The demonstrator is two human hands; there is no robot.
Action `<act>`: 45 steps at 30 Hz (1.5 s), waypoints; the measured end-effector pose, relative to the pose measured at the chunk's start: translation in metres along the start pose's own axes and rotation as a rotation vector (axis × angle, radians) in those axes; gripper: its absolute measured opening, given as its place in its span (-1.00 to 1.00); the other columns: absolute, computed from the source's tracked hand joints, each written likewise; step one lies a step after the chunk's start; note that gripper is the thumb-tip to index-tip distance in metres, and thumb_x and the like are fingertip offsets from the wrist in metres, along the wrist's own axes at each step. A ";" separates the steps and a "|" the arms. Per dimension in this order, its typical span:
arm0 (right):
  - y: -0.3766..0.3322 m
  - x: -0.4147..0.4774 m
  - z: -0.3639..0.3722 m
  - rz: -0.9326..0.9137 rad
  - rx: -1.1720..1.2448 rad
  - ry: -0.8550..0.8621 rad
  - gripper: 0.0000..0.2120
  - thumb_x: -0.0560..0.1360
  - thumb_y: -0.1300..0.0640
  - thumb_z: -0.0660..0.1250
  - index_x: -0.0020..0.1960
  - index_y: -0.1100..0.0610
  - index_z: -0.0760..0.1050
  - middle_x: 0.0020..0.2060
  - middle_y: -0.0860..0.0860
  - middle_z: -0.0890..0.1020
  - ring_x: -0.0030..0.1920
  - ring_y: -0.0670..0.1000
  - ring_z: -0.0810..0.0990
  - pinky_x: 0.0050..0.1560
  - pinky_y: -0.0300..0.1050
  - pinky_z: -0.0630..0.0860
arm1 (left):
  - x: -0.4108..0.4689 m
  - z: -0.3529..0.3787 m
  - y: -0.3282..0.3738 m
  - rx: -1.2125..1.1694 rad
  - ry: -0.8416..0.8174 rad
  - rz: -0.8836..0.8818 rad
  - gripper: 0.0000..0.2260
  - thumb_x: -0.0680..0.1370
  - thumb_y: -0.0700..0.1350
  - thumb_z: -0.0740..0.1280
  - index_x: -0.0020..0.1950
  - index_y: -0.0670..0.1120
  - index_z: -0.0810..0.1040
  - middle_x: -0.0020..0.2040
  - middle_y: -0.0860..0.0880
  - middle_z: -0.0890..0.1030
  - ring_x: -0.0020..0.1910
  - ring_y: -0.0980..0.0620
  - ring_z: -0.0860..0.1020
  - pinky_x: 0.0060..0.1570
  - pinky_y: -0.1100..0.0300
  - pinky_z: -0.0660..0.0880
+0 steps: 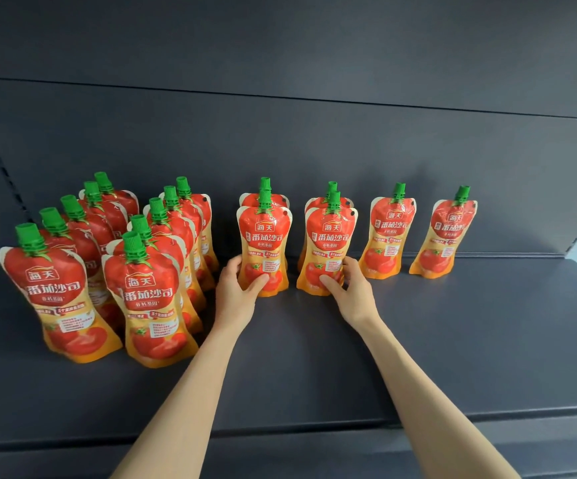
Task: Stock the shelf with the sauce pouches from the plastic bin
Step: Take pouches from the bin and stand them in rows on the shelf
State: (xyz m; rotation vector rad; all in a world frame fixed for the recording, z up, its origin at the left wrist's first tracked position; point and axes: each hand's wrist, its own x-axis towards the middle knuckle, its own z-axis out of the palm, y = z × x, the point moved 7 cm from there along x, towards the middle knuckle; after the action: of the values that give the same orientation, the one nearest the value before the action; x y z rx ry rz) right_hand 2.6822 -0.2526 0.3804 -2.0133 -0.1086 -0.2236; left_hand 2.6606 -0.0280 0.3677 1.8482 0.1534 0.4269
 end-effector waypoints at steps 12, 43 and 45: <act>-0.016 -0.084 -0.068 -0.047 -0.121 0.252 -0.68 0.54 0.11 0.31 0.26 0.17 0.47 0.20 0.05 0.57 0.23 0.06 0.49 0.25 -0.01 0.43 | -0.082 0.008 0.059 0.194 -0.049 0.229 -0.63 0.54 -0.07 0.33 0.33 -0.06 0.41 0.32 -0.02 0.43 0.31 0.03 0.36 0.20 0.19 0.31; 0.294 -0.573 -0.412 0.793 -0.183 0.712 -0.85 0.55 0.11 0.30 0.09 0.06 0.58 0.00 -0.12 0.62 0.05 0.00 0.55 0.06 -0.04 0.51 | -0.572 0.428 0.052 0.196 -1.233 0.157 -0.82 0.54 -0.12 0.31 0.11 0.11 0.49 0.01 0.13 0.58 0.05 0.23 0.51 -0.01 0.44 0.39; 0.317 -0.573 -0.423 0.845 -0.158 0.734 -0.84 0.56 0.11 0.29 0.10 0.08 0.58 0.00 -0.06 0.64 0.04 0.02 0.55 0.02 0.00 0.51 | -0.578 0.457 0.043 0.224 -1.283 0.134 -0.82 0.55 -0.11 0.31 0.11 0.12 0.49 0.01 0.16 0.58 0.05 0.27 0.51 -0.05 0.54 0.35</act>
State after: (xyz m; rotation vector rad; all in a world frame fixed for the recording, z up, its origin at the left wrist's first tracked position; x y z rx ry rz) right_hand 2.1309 -0.7584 0.1626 -1.8331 1.2181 -0.4082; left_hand 2.2885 -0.6327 0.1672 2.0207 -0.8185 -0.7508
